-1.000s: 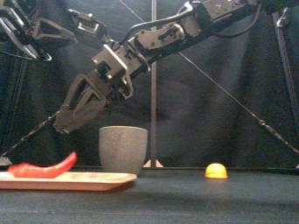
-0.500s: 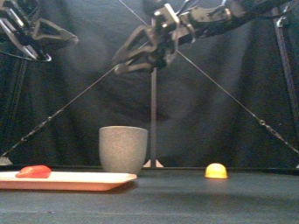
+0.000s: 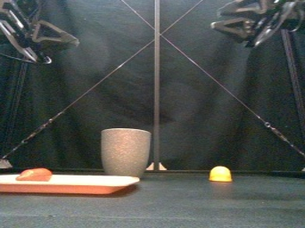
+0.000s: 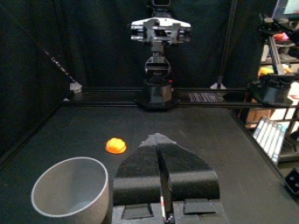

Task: Pick the red chile then place it on the pink plate
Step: Drop red chile on the pink plate and return to neutral

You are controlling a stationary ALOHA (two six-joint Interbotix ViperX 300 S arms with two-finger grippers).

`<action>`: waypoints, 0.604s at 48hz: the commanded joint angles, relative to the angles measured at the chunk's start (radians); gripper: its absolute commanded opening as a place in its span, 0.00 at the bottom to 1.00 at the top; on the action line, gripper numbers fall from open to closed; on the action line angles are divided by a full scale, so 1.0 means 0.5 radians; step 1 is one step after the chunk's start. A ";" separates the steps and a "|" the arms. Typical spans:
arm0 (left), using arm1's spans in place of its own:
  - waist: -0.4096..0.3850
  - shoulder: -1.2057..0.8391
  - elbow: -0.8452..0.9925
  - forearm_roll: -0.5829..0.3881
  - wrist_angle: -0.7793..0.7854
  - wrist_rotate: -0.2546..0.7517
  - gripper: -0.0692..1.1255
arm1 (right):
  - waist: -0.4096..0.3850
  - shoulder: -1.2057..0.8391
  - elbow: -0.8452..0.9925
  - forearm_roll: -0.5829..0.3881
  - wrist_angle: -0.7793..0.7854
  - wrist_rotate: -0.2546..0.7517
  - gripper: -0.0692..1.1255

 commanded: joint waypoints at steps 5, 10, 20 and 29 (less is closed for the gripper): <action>0.006 0.003 -0.021 0.015 -0.006 0.003 0.04 | 0.009 -0.411 0.147 0.000 0.101 0.003 0.74; 0.006 0.003 -0.018 0.012 -0.006 0.003 0.04 | 0.012 -0.525 0.172 -0.009 0.181 0.003 0.74; 0.006 0.000 -0.015 0.018 -0.006 0.003 0.04 | 0.003 -0.512 0.166 -0.009 0.212 0.003 0.74; 0.006 0.003 -0.015 0.025 -0.006 0.003 0.04 | -0.003 -0.488 0.166 -0.009 0.218 0.003 0.74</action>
